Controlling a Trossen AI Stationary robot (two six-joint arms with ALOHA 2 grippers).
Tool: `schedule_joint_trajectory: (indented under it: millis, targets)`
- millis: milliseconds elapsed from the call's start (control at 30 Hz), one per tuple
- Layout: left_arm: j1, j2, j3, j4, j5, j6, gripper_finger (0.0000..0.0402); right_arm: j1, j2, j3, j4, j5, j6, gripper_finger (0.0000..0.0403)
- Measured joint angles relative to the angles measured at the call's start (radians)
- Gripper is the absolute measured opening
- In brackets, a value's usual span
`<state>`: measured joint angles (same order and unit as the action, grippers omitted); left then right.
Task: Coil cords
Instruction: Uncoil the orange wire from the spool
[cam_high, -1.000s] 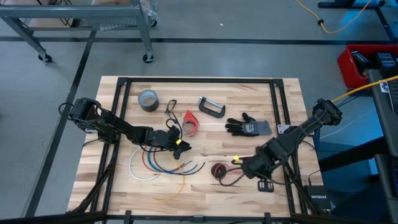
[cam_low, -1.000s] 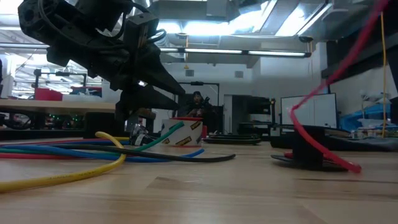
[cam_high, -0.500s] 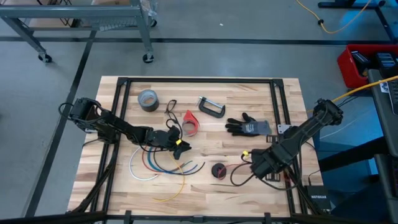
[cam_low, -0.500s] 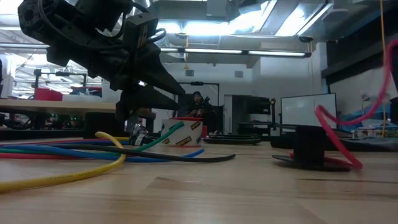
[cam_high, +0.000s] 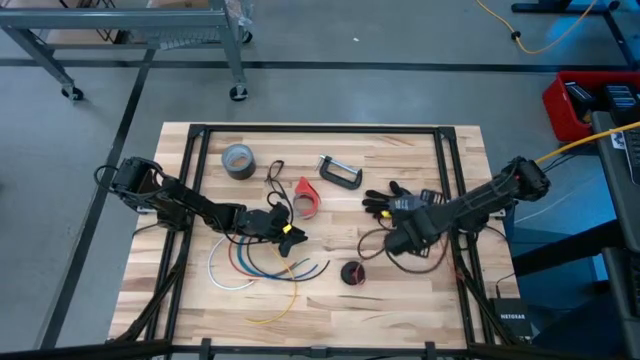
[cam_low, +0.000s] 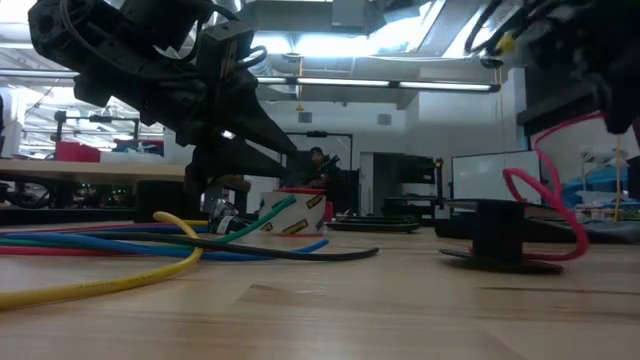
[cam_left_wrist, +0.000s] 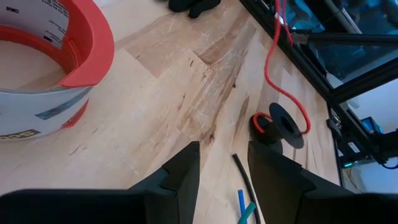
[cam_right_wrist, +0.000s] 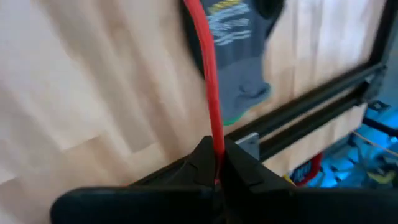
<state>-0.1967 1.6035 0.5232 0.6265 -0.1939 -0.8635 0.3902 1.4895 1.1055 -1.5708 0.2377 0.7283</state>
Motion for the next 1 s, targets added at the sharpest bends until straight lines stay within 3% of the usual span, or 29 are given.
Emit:
schedule_joint_trajectory:
  millis: [333, 567, 767, 1000]
  targets:
    - [0.0, 0.0, 0.0, -0.011, 0.0, 0.0, 0.0127, -0.181, 0.0, -0.027, 0.029, 0.207, -0.006, 0.001]
    - [-0.029, 0.0, 0.0, 0.007, 0.036, 0.006, 0.0127, -0.236, 0.0, -0.027, 0.217, 0.195, -0.122, 0.001]
    - [-0.084, 0.0, 0.002, 0.121, 0.038, 0.057, 0.0127, -0.234, 0.0, -0.027, 0.297, 0.161, -0.161, 0.001]
    - [-0.089, 0.064, 0.102, 0.123, 0.015, 0.013, 0.0127, -0.234, 0.0, -0.027, 0.337, 0.143, -0.161, 0.001]
